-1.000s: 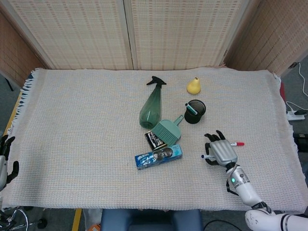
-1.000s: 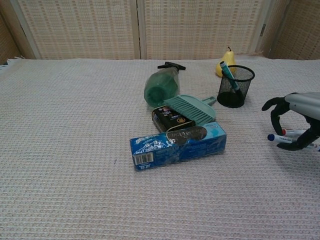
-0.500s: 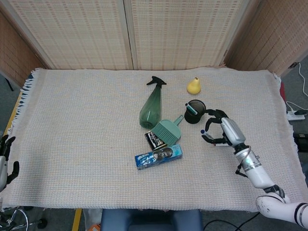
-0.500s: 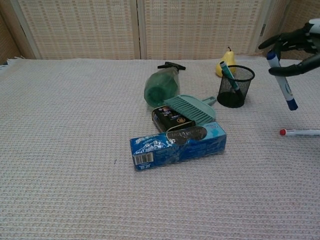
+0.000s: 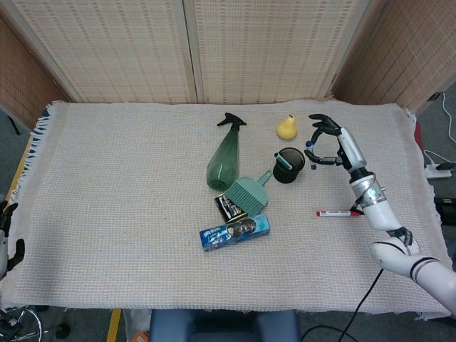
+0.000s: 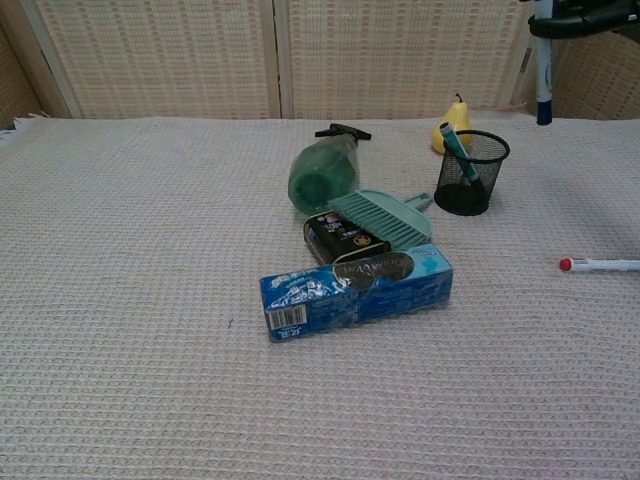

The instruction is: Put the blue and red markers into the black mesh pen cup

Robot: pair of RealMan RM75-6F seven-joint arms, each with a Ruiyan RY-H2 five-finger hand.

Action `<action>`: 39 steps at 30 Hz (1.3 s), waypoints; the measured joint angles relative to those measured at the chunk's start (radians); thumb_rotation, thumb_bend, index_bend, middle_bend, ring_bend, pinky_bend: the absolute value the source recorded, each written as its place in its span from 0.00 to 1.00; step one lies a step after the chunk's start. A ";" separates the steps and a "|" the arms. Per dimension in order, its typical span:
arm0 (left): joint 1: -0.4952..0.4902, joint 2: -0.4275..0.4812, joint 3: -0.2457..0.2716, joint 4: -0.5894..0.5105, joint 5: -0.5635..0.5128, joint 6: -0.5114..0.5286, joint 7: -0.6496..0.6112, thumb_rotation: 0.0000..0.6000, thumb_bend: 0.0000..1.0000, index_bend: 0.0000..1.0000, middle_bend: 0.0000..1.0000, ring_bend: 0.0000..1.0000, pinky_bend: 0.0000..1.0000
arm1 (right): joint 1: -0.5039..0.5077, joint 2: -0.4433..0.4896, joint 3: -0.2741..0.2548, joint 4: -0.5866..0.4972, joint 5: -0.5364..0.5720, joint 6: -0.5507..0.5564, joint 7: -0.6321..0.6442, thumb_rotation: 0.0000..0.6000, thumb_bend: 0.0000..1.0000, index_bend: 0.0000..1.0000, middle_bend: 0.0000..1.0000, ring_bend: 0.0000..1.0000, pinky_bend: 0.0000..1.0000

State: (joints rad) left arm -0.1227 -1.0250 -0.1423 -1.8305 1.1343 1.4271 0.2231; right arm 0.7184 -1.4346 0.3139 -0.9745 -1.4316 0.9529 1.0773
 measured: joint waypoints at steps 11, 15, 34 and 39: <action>-0.014 -0.007 -0.012 0.040 -0.056 -0.050 -0.029 1.00 0.48 0.09 0.00 0.00 0.11 | 0.133 -0.182 -0.026 0.312 -0.014 -0.094 0.139 1.00 0.33 0.69 0.17 0.22 0.12; -0.017 -0.009 -0.014 0.048 -0.068 -0.060 -0.032 1.00 0.48 0.09 0.00 0.00 0.11 | 0.177 -0.243 -0.040 0.415 -0.018 -0.132 0.189 1.00 0.33 0.70 0.17 0.22 0.12; -0.021 -0.008 -0.011 0.046 -0.073 -0.060 -0.026 1.00 0.48 0.09 0.00 0.00 0.11 | 0.225 -0.347 -0.131 0.605 -0.040 -0.209 0.164 1.00 0.12 0.02 0.07 0.04 0.00; -0.021 -0.007 -0.008 0.039 -0.068 -0.057 -0.022 1.00 0.48 0.09 0.00 0.00 0.11 | 0.204 -0.294 -0.135 0.505 -0.036 -0.177 0.109 1.00 0.11 0.00 0.06 0.02 0.00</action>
State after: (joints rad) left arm -0.1438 -1.0317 -0.1505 -1.7918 1.0663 1.3699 0.2014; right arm 0.9226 -1.7289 0.1790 -0.4693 -1.4673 0.7758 1.1866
